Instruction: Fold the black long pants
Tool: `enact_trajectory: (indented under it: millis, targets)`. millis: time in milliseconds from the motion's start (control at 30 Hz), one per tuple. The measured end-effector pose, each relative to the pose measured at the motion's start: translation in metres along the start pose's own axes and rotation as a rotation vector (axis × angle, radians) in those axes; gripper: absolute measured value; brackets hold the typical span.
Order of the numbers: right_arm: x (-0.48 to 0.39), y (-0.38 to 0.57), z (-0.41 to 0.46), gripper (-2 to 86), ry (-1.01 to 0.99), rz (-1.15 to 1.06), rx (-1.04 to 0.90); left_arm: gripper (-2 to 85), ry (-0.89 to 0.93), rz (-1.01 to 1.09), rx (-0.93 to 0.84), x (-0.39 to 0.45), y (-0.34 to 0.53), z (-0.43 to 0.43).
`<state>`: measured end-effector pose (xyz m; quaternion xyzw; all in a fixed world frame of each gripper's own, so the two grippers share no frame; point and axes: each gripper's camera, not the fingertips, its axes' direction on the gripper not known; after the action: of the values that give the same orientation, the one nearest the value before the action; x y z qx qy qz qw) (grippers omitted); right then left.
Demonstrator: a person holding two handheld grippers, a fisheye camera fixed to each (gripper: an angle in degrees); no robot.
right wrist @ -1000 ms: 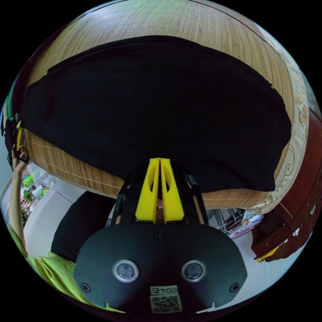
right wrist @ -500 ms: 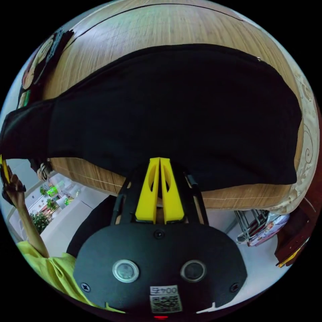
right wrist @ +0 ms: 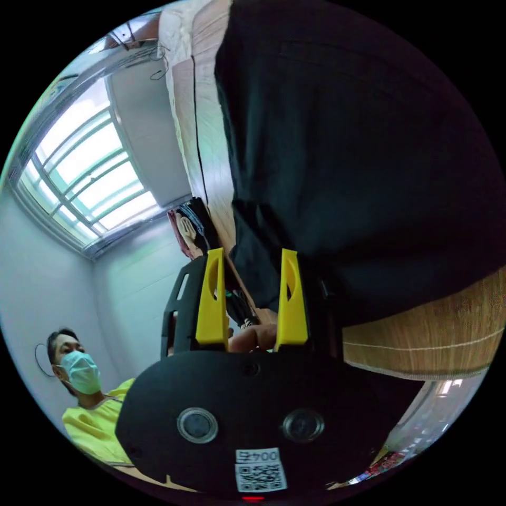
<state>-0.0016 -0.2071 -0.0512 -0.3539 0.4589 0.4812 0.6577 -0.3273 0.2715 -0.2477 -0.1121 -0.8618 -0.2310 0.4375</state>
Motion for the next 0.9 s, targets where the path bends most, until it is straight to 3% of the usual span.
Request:
enact_trajectory:
  millis: [133,333,600,667,733,900]
  targets:
    - [0.012,-0.004,-0.020,16.1,0.078,-0.002,-0.076,6.1,0.033,-0.144,0.011,-0.038,0.029,0.018]
    - [-0.008,0.005,-0.031,14.7,0.237,-0.100,-0.142,6.6,-0.154,-0.325,-0.059,-0.157,0.097,0.010]
    - [-0.041,0.029,-0.034,10.7,0.502,-0.277,-0.170,4.1,-0.234,-0.376,-0.199,-0.267,0.164,0.050]
    - [-0.074,0.045,-0.031,9.0,0.675,-0.430,-0.053,3.9,-0.233,-0.389,-0.200,-0.283,0.176,0.056]
    - [-0.091,0.052,-0.016,9.2,0.730,-0.532,-0.069,4.1,-0.224,-0.407,-0.187,-0.302,0.189,0.059]
    - [-0.079,0.039,0.011,8.1,0.815,-0.471,-0.144,4.1,-0.191,-0.420,-0.184,-0.345,0.208,0.058]
